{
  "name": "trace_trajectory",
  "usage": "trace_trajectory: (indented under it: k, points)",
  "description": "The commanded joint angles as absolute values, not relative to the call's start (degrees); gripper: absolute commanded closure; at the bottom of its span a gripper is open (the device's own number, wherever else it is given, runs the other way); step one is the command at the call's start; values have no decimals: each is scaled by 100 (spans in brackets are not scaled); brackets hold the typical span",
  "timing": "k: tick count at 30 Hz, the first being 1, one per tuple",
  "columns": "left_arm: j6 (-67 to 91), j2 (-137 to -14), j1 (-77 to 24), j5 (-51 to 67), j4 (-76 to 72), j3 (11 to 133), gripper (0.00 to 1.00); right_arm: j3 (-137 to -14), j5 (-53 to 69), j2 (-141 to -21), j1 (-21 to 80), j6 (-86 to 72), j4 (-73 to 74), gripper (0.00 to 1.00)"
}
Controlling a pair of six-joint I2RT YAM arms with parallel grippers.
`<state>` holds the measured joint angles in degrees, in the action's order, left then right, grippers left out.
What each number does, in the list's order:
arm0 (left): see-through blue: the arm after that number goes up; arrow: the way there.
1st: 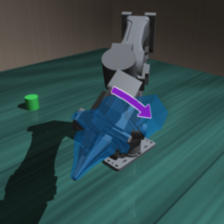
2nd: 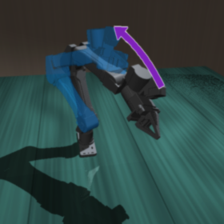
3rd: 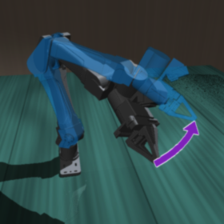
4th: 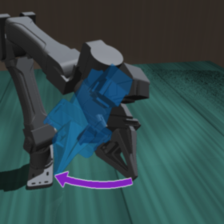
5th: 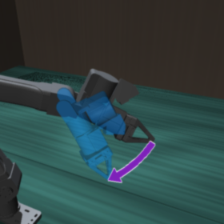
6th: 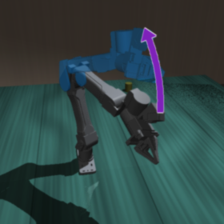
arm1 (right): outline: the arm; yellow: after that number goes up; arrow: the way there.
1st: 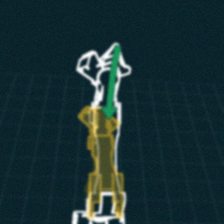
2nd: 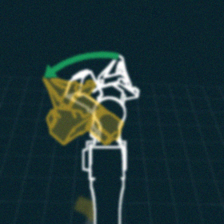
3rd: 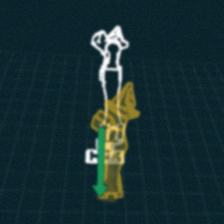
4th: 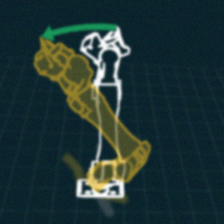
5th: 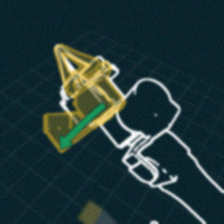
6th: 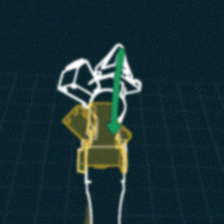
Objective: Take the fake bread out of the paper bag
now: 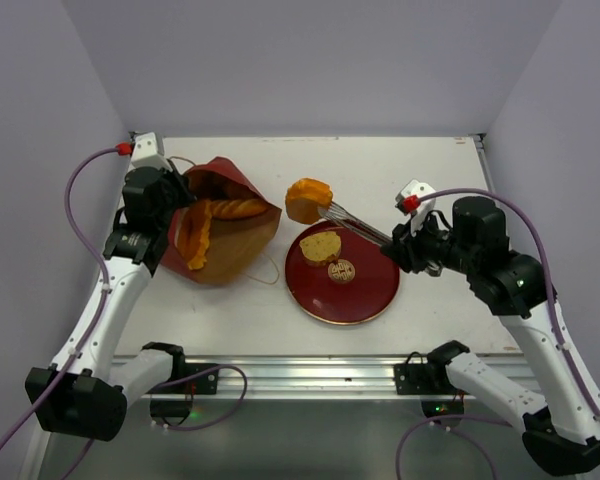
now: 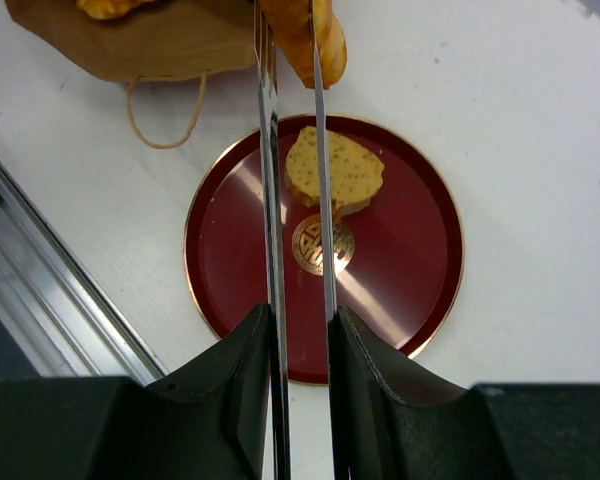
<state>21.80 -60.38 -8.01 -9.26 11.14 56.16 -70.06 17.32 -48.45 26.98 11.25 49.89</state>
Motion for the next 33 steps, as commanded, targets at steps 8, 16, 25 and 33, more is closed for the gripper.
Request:
trace_trajectory:
  k: [8, 16, 25, 33]
  points:
    - [1890, -5739, -791, -1274, 984, 5695, 100, -7181, 3969, -5273, 1565, -166, 5132, 100]
    - [1574, -5555, -791, -1572, 993, 5695, 100, -7980, 4483, -5879, 1450, 536, 6503, 100]
    - [1380, -5396, -791, -1793, 870, 5651, 100, -7762, 4158, -5862, 1257, 853, 7286, 100]
    - [1336, -5300, -791, -1758, 791, 5476, 100, -7295, 4350, -6221, 976, 668, 7216, 100]
